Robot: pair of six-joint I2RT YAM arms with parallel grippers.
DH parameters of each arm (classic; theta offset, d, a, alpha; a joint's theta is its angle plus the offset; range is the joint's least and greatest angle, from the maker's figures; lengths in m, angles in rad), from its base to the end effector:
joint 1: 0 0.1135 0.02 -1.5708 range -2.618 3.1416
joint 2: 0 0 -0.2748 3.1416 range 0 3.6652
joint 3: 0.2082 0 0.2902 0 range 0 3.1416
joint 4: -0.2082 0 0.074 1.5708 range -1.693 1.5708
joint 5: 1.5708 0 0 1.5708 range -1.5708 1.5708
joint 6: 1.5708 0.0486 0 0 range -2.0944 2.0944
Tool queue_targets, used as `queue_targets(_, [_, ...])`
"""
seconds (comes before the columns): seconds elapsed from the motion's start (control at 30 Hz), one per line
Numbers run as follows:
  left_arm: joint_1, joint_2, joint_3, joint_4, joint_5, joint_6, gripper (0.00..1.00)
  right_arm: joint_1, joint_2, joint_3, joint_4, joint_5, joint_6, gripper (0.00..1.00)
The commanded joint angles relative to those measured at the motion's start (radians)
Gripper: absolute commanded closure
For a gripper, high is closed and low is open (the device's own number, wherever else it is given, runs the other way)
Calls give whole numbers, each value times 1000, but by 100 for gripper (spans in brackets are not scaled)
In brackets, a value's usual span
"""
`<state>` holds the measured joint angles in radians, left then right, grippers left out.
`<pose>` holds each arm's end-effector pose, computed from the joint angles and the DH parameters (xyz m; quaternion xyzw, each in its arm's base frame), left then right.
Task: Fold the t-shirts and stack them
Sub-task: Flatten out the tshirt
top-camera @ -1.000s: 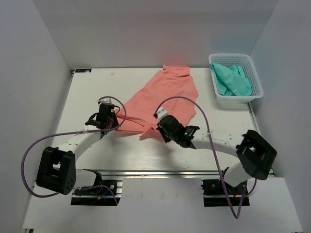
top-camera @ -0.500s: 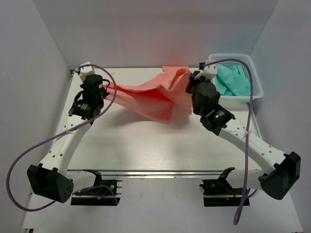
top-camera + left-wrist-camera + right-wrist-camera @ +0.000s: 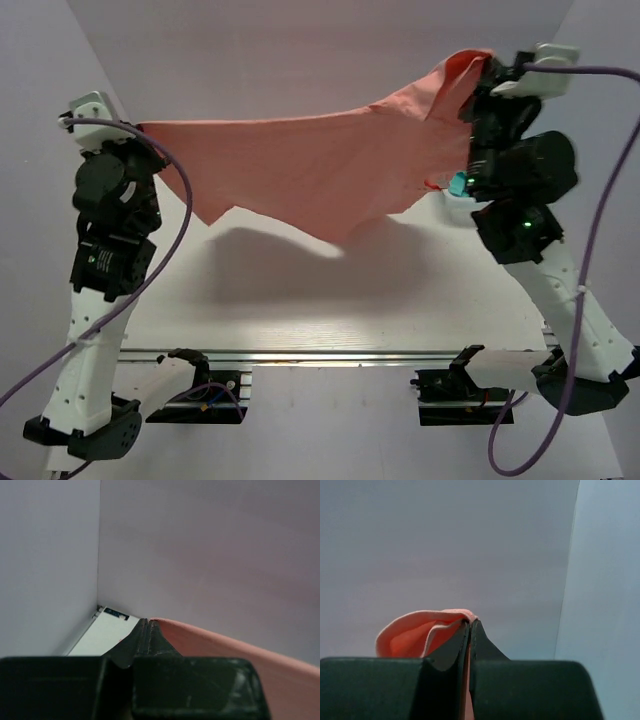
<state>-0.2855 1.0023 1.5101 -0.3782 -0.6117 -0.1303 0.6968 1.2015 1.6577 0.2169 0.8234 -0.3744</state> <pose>0.2034 -0.0306 0.5503 -0.1768 0.6449 0.0465 0.7421 0.2015 0.1222 0.6154 0.1071 0.5260 -0.0389 0.8428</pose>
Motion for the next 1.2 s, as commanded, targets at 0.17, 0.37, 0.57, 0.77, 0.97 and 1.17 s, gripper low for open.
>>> queue_targets(0.17, [-1,-172,102,56,133,138,100,3,-108,327,-215,-379,-89,100])
queue_targets(0.37, [8,-220,223,10,291,138,100,0,-194,412,-324,-590,-54,100])
queue_targets(0.57, [8,-192,298,-24,385,138,100,-2,-215,407,-320,-598,-57,100])
queue_targets(0.77, [8,-146,115,36,310,110,100,0,-232,15,44,-420,-130,100])
queue_targets(0.97, [8,28,-138,153,101,100,100,-28,32,-358,600,-60,-402,100])
queue_targets(1.17, [29,402,-235,219,40,75,100,-149,341,-417,642,33,-223,100])
